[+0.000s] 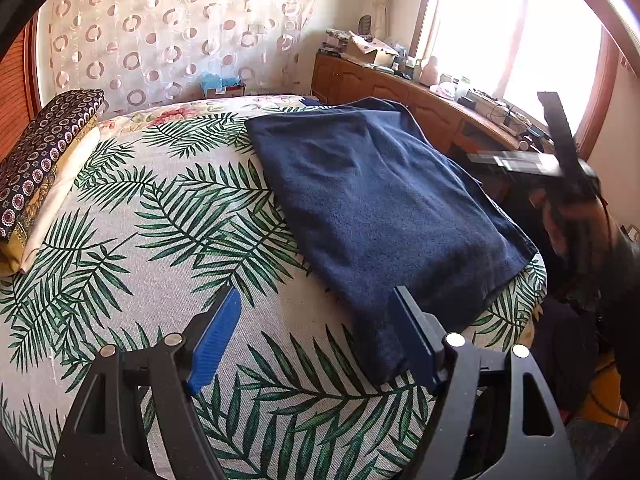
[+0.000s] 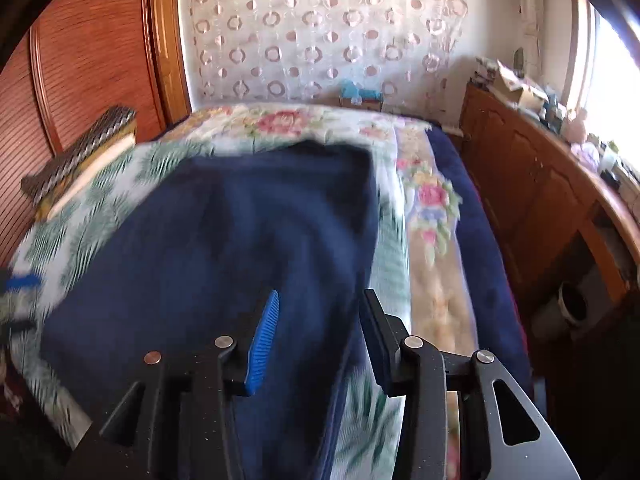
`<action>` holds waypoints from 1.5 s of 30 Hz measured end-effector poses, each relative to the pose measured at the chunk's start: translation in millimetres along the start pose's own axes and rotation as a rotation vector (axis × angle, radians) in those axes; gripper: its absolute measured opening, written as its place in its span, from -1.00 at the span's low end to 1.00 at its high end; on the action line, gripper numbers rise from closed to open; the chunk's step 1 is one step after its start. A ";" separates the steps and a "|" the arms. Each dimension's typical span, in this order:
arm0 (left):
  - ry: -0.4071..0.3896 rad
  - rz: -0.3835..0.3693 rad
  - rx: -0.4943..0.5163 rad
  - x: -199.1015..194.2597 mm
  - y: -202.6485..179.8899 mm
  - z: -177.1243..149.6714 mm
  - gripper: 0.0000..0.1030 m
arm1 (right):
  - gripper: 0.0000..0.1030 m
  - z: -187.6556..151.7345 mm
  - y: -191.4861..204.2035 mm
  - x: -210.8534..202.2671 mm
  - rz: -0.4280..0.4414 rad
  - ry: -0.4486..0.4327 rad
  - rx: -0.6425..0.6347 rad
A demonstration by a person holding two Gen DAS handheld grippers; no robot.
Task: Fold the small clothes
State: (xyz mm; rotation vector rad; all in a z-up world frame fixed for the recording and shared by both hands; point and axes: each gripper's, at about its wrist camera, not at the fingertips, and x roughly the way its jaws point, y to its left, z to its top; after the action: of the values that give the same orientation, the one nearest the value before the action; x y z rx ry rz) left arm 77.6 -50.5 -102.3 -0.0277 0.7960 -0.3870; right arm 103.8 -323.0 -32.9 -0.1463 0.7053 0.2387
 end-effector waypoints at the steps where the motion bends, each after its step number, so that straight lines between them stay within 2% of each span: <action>1: 0.002 -0.001 0.000 0.9 0.0 -0.2 0.49 | -0.15 -10.6 -0.2 -5.3 0.002 0.014 0.011; 5: 0.010 -0.012 0.001 4.2 -2.6 -1.0 0.49 | -0.15 -46.8 -1.7 -22.1 -0.006 0.062 0.031; 9: 0.006 -0.035 0.008 5.7 -6.4 -2.1 0.48 | -0.15 -60.9 -8.0 -28.1 -0.028 0.095 0.074; 11: 0.016 -0.042 0.008 8.4 -7.5 -3.0 0.19 | -0.15 -62.1 -10.6 -27.2 -0.024 0.100 0.098; 13: 0.038 -0.053 0.003 12.1 -7.5 -4.7 0.07 | -0.15 -61.1 -9.8 -26.7 0.001 0.095 0.088; 17: 0.073 -0.073 -0.003 18.5 -8.1 -8.8 0.05 | -0.15 -68.6 -0.1 -30.8 -0.003 0.088 0.036; 20: 0.083 -0.079 0.009 21.8 -11.9 -10.0 0.05 | -0.43 -71.1 -0.4 -36.2 0.016 0.078 0.028; 21: 0.084 -0.082 0.009 22.8 -12.7 -9.2 0.05 | -0.65 -74.8 3.1 -40.4 0.034 0.076 0.026; 22: 0.083 -0.088 0.008 23.5 -13.2 -8.5 0.05 | -0.76 -74.7 4.2 -39.1 0.045 0.075 0.022; 23: 0.083 -0.098 0.006 24.4 -13.6 -7.8 0.04 | -0.81 -74.9 5.3 -36.1 0.046 0.074 0.018; 24: 0.082 -0.124 0.009 25.5 -14.0 -7.1 -0.08 | -0.86 -75.9 7.2 -34.5 0.053 0.071 0.017; 25: 0.093 -0.152 0.007 27.4 -14.1 -7.3 -0.65 | -0.88 -76.3 4.8 -34.8 0.064 0.064 0.027; 26: 0.112 -0.181 -0.003 30.7 -13.7 -6.6 -0.83 | -0.88 -76.0 2.2 -36.8 0.084 0.045 0.046; 27: 0.109 -0.193 -0.009 30.5 -13.7 -5.1 -0.88 | -0.89 -76.8 1.4 -41.4 0.105 0.021 0.055; 30: 0.035 -0.208 -0.009 11.2 -15.0 7.7 -0.90 | -0.90 -68.8 0.8 -62.6 0.119 -0.059 0.071; 40: -0.259 -0.200 -0.017 -101.0 -9.1 91.5 -0.91 | -0.90 -8.7 10.6 -168.7 0.183 -0.349 0.045; 43: -0.316 -0.199 -0.021 -130.4 -2.3 110.7 -0.91 | -0.90 10.9 20.5 -193.9 0.208 -0.411 0.018; 45: -0.346 -0.172 -0.017 -144.2 2.3 127.1 -0.91 | -0.91 26.5 27.9 -204.3 0.209 -0.442 -0.007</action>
State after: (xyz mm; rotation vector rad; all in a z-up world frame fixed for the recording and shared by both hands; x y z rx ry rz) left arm 76.1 -13.3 86.3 -0.1756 0.4556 -0.5224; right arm -37.4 -324.7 119.6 -0.0229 0.2785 0.4576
